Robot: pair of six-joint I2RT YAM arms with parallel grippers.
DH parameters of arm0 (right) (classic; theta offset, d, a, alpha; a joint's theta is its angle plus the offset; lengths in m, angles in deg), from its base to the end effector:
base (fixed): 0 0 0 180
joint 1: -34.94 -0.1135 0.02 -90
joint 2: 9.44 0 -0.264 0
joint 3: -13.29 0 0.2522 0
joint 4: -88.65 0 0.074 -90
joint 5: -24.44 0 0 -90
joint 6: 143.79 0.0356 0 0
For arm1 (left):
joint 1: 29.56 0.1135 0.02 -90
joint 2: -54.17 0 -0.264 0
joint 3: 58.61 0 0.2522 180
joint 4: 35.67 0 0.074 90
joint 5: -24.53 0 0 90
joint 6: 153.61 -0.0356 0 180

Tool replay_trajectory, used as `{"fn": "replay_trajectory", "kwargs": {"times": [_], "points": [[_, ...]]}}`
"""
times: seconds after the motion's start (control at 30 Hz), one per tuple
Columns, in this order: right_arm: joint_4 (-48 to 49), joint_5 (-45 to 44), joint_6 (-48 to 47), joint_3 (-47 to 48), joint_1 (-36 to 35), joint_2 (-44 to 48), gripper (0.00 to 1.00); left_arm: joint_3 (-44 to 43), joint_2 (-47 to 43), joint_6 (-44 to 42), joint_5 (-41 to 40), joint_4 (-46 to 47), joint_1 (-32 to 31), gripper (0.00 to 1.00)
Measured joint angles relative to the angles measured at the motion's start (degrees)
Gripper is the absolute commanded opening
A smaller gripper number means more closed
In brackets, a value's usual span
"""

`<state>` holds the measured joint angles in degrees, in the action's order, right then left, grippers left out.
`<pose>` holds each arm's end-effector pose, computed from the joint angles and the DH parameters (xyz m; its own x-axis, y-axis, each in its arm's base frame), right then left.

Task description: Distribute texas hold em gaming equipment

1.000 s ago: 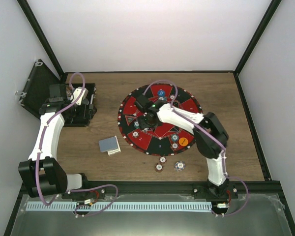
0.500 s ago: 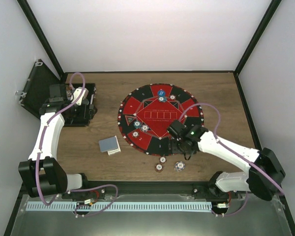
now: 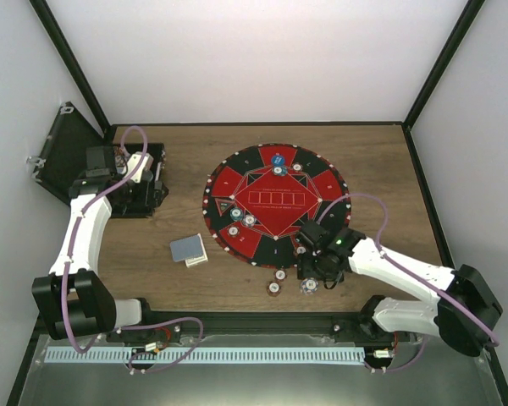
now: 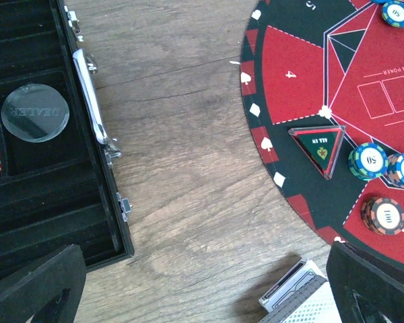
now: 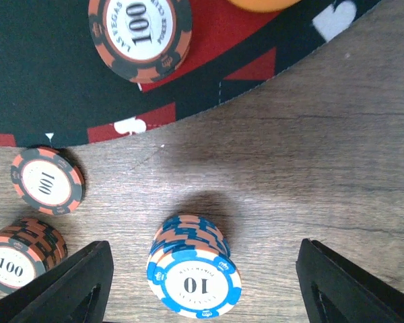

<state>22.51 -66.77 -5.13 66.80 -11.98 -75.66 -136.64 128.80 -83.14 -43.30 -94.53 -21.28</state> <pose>0.1240 0.1315 0.1921 -0.9888 0.0416 -0.1433 0.0226 0.9911 0.1315 0.2616 0.0245 0.2949 -0.7421 0.2049 -0.6383 0.3464 0.9324 -0.1034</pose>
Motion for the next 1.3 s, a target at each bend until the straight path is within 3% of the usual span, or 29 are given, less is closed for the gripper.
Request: {"fn": "replay_trajectory", "kwargs": {"times": [0.53, 1.3], "points": [[2.0, 1.3, 1.5, -3.0, -5.2, -3.2, 0.74, 0.7, 0.0, 0.2, 0.0, 0.0, 0.0, 1.0], [3.1, 1.2, 2.7, -3.1, -6.9, -5.0, 0.48, 1.3, 0.0, 0.2, 0.0, 0.8, 0.0, 1.0]]}}
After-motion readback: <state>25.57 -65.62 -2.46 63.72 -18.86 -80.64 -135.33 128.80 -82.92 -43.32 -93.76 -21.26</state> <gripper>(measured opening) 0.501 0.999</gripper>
